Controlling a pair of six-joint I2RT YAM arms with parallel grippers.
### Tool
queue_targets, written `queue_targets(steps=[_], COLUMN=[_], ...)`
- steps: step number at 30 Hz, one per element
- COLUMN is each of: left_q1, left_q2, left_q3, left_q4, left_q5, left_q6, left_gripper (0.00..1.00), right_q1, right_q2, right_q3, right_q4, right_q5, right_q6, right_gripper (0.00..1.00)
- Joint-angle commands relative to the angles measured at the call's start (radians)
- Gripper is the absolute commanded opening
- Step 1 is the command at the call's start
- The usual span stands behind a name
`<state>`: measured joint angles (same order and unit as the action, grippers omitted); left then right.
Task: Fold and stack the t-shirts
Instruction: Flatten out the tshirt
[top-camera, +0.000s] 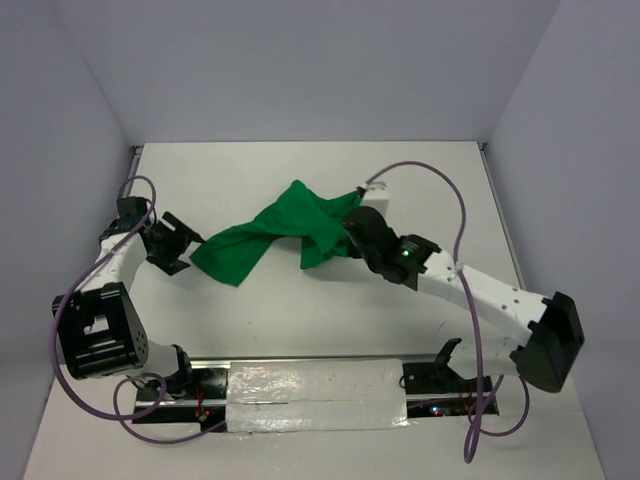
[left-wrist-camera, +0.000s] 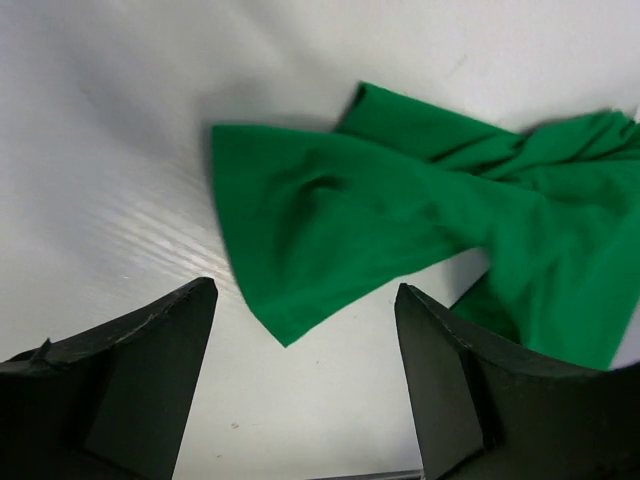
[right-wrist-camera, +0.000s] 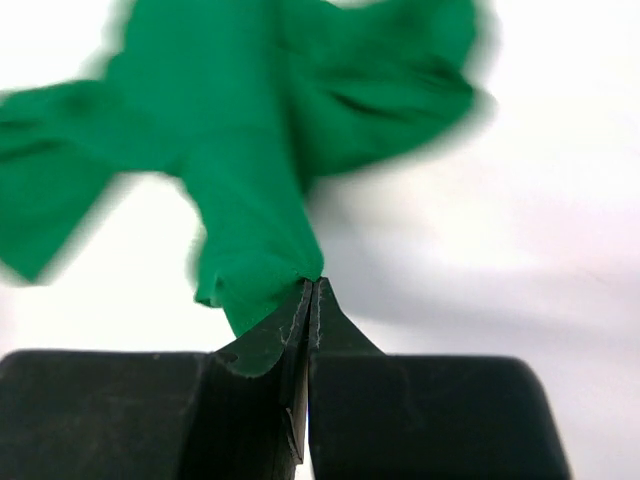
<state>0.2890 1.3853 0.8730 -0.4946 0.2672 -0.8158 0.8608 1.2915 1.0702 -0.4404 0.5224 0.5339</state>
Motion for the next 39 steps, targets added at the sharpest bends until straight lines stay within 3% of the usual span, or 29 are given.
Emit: queue_targets(steps=[1,8,14,18,23,25,27,33,39], left_q1=[-0.046,-0.111,-0.143,-0.186,-0.362,-0.366,-0.363,-0.363,-0.366], left_q2=[0.017,0.053,0.081,0.009,-0.089,-0.109,-0.121,-0.18,-0.123], left_q3=[0.066,0.109,0.1,0.014,-0.029,-0.071,-0.11,-0.328,-0.373], left_q4=[-0.007,0.001,-0.036,-0.006,-0.07,-0.09,-0.108,0.111,0.32], left_q5=[0.032,-0.008,-0.017,0.096,-0.09,-0.231,-0.263,-0.137,-0.062], left_q6=[0.044,0.033,0.009,-0.061,-0.12,-0.115,-0.109,-0.184,-0.209], left_gripper=[0.85,0.86,0.86,0.87,0.85,0.85,0.86,0.9,0.81], right_q1=[-0.064,-0.173,-0.23,-0.232,-0.232,-0.23,-0.23,-0.23,-0.23], right_q2=[-0.156,-0.327,-0.33,-0.305,-0.258,-0.239,-0.225,-0.204,-0.187], right_q3=[-0.139,-0.23,-0.268,-0.283,-0.271,-0.263,-0.257,-0.26,-0.276], right_q4=[-0.058,-0.172,-0.172,-0.156,-0.132,-0.123,-0.115,-0.103,-0.087], right_q5=[0.132,0.248,0.165,0.127,0.096,0.085,0.071,0.05,0.036], right_q6=[0.02,0.145,0.15,0.15,0.14,0.135,0.129,0.12,0.118], right_gripper=[0.0,0.0,0.0,0.0,0.0,0.0,0.0,0.0,0.0])
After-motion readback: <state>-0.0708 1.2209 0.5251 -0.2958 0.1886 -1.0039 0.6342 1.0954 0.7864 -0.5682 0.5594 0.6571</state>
